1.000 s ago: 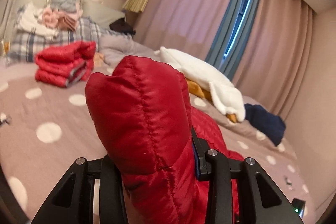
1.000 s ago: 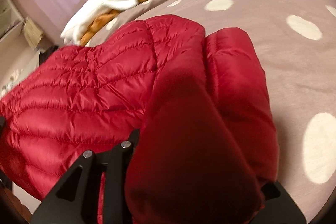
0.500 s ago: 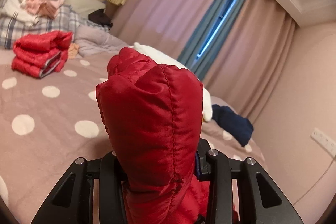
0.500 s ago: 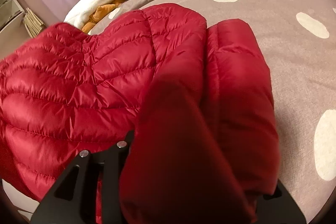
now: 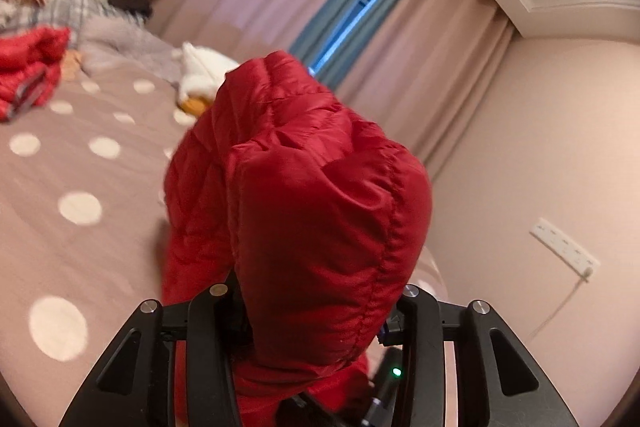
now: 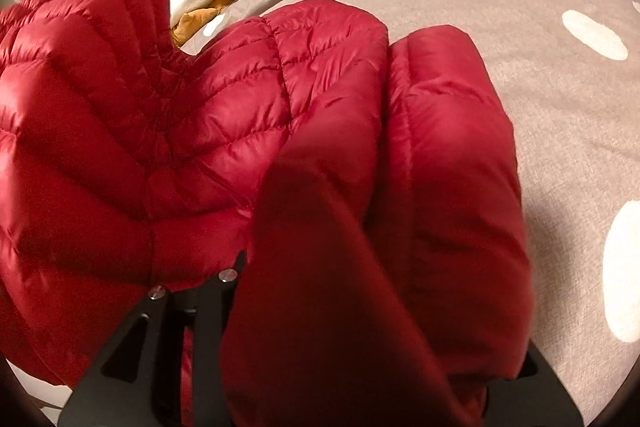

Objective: Fold large clothes

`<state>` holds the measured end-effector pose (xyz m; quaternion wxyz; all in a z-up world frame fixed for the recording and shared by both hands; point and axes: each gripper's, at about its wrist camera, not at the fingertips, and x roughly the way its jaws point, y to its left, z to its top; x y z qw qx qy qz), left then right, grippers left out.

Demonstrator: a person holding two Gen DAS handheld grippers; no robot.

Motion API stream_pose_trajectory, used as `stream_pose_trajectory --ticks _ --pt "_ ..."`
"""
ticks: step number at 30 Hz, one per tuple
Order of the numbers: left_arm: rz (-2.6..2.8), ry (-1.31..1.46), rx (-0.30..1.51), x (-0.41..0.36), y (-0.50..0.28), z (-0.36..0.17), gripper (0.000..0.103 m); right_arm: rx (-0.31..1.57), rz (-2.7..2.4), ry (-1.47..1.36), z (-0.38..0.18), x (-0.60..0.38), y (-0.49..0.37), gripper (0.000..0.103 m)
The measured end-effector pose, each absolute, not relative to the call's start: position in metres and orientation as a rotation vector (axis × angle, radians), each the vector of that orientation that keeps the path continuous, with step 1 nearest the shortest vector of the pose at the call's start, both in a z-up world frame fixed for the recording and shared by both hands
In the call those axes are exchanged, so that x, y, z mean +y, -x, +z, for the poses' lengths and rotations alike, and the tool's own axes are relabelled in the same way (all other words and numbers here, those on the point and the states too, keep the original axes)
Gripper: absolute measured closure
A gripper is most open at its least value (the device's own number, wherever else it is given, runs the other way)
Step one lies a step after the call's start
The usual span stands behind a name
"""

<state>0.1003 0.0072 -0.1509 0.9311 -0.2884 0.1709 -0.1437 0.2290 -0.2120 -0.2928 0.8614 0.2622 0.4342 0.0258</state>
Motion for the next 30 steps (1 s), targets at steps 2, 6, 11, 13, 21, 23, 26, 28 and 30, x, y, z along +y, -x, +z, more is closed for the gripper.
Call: stream_pose_trajectory --ticks 2,6,11,13,21,23,26,28,30 --pt "-0.349 0.622 0.383 0.007 -0.104 -0.152 0.063 0.913 0.057 -0.572 -0.294 -0.215 -0.229 0.063" --pt "-0.378 0.668 0.421 0.005 -0.11 -0.16 0.062 0.913 0.056 -0.575 -0.295 -0.213 -0.228 0.063" --pt "-0.31 0.631 0.468 -0.002 -0.115 -0.167 0.062 0.91 0.064 -0.612 -0.297 -0.216 -0.228 0.06" --pt "-0.316 0.631 0.475 -0.004 -0.116 -0.167 0.061 0.909 0.068 -0.632 -0.298 -0.22 -0.225 0.06" --pt "-0.324 0.628 0.489 -0.011 -0.116 -0.167 0.057 0.905 0.072 -0.661 -0.299 -0.23 -0.216 0.06" --pt "-0.328 0.6 0.495 -0.013 -0.12 -0.166 0.057 0.906 0.073 -0.674 -0.299 -0.233 -0.214 0.06" --pt "-0.322 0.589 0.499 -0.016 -0.12 -0.169 0.057 0.907 0.071 -0.674 -0.301 -0.234 -0.217 0.06" --pt "-0.323 0.587 0.508 -0.016 -0.121 -0.17 0.056 0.907 0.073 -0.674 -0.301 -0.234 -0.218 0.06" --pt "-0.324 0.584 0.514 -0.015 -0.122 -0.172 0.055 0.906 0.073 -0.677 -0.3 -0.236 -0.219 0.059"
